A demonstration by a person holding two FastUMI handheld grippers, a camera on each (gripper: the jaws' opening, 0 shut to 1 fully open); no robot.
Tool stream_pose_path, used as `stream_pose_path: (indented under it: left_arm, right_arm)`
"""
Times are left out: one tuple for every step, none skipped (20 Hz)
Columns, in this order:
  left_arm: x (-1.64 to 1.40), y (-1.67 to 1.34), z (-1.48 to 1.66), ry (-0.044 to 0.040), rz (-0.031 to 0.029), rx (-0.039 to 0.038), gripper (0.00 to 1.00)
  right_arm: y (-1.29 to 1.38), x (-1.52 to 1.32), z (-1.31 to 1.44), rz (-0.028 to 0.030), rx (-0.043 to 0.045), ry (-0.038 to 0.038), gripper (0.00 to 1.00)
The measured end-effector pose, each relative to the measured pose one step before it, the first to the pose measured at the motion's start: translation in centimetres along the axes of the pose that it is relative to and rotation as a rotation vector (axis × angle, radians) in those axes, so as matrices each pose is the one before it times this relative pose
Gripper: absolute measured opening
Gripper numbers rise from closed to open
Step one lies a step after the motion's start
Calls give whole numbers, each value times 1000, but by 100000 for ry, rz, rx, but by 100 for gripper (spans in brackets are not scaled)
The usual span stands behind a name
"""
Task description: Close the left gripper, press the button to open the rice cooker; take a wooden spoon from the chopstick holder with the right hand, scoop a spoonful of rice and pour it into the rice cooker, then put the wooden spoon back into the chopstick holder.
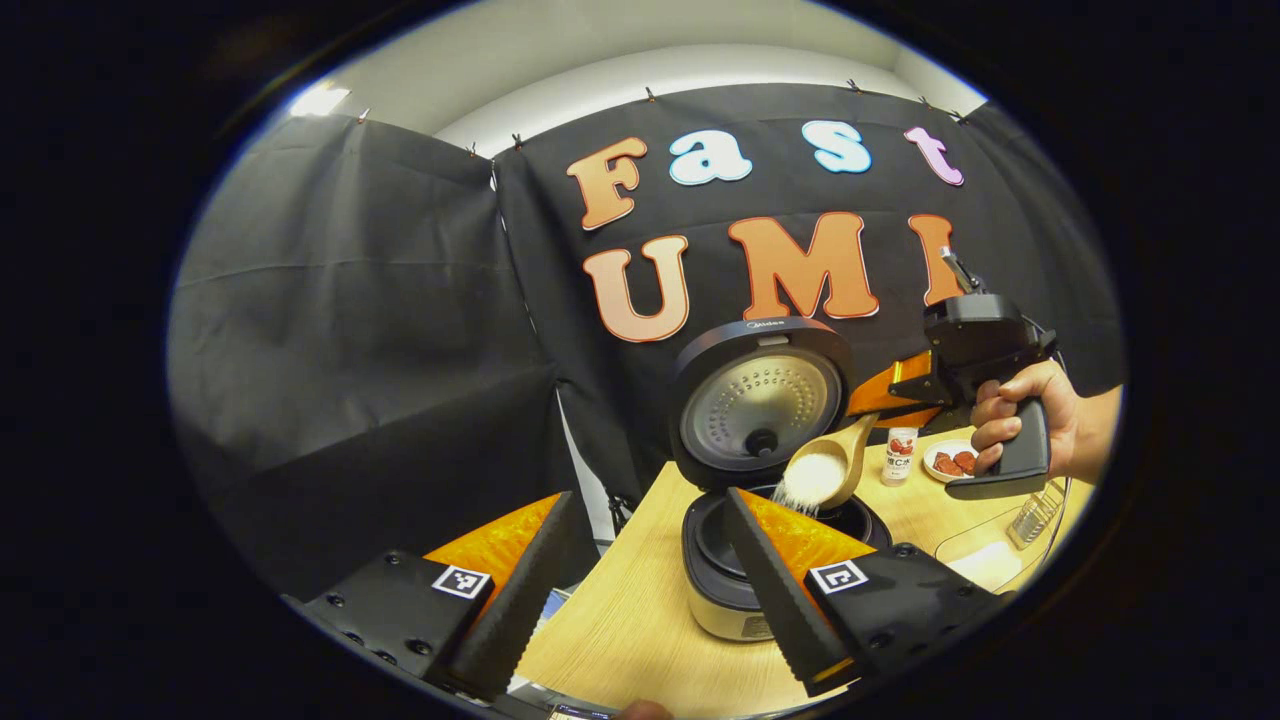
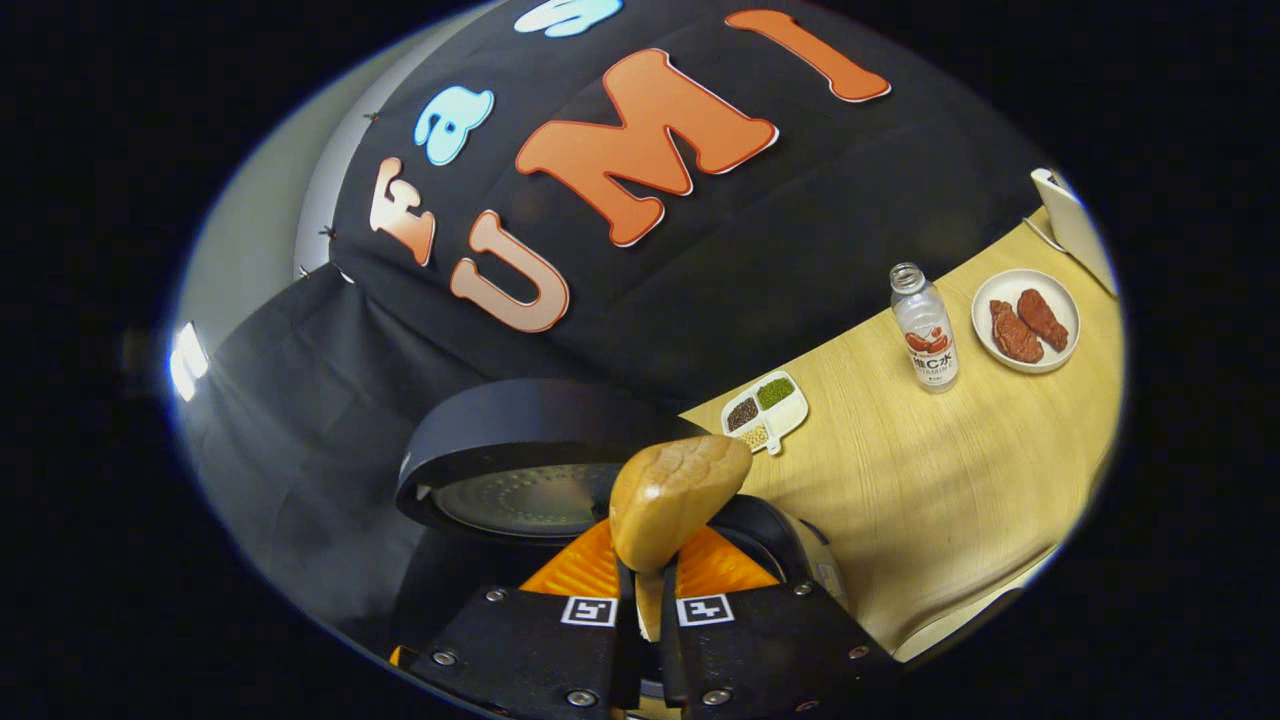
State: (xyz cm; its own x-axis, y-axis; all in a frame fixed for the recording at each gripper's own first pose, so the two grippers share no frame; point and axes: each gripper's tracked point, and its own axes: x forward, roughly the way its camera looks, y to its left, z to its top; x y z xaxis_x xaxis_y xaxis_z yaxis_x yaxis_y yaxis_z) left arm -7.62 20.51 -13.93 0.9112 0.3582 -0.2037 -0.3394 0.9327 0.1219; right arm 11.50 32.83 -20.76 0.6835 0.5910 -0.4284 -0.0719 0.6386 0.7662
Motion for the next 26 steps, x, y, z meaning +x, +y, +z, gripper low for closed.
stream_pose_path:
  left_arm:
    - [-65, 3, -185, 263, 9, 33, 94]
    - [-58, -118, -25, 92, -215, -11, 94]
    - [-42, 19, -184, 335, -43, -75, 94]
    - [-69, -117, -133, 411, -298, -219, 94]
    - [-13, -16, -176, 556, -151, -92, 94]
    - [-31, -29, -227, 626, -250, -118, 94]
    - [42, -83, -139, 513, -337, -62, 94]
    - [74, -113, -97, 360, -448, 70, 94]
    - [16, -171, -64, 286, -502, 200, 94]
    - [-36, -184, 37, 155, -623, 71, 94]
    - [-46, -273, -57, -67, -894, 51, 94]
    - [-54, -226, 128, -264, -723, 268, 94]
    - [-3, -236, -18, -236, -565, 354, 94]
    - [-20, -136, 56, -121, -516, 132, 94]
    - [-28, -61, -74, 174, -500, -102, 94]
    - [-37, -93, -40, 260, -218, -81, 94]
    - [-91, 89, -172, 369, -204, -56, 94]
    - [-42, 114, -89, 269, 64, 81, 94]
    - [-48, 74, -50, 225, 125, 88, 94]
    - [-35, 58, -56, 165, 113, 119, 94]
    - [-89, -32, -50, 92, -98, -12, 94]
    - [-76, -215, 32, 156, -324, 78, 94]
    - [-172, -39, -40, 22, -208, 310, 94]
    - [-42, -170, -9, -52, -289, 403, 94]
    - [-51, -237, 2, -199, -306, 239, 100]
    - [-13, -226, -24, 11, -435, 192, 100]
  right_arm:
    - [-171, 286, -166, -1173, -1921, 333, 7]
    - [-70, 103, -217, -1047, -1412, 379, 7]
    - [-232, 222, -58, -1219, -2310, 188, 7]
    - [-269, -13, -134, -1299, -2093, -40, 7]
    - [-214, 103, -64, -1208, -2802, -37, 7]
    - [-153, -44, 59, -1180, -2617, -457, 7]
    - [60, -14, 134, -753, -3301, -515, 7]
    - [-109, -28, 68, -949, -2896, -652, 7]
    - [107, 46, 91, -227, -3087, -635, 7]
    - [252, -76, 27, -165, -2706, -413, 7]
    - [144, -51, -10, -67, -2774, -196, 7]
    - [143, -69, 106, -444, -2900, -507, 7]
    - [198, -90, 20, -70, -3332, -666, 7]
    - [313, -66, 63, 128, -2648, -580, 7]
    - [312, -179, 82, 370, -2476, -508, 7]
    - [303, -142, -8, 300, -2756, -444, 7]
    - [255, -106, 107, 368, -2539, -483, 7]
    - [349, -21, 76, 446, -3202, -194, 7]
    - [238, 7, -27, 336, -3450, -427, 7]
    - [381, -1, -47, 417, -3668, -236, 7]
    - [389, -115, 63, 260, -3165, -162, 8]
    - [299, -102, -88, 132, -2902, -196, 7]
    - [192, -131, -29, 104, -2573, -277, 7]
    - [285, -59, -57, 481, -3059, -105, 8]
    - [244, -110, 77, 455, -2571, -361, 8]
    - [431, -161, 101, 750, -2529, -480, 8]
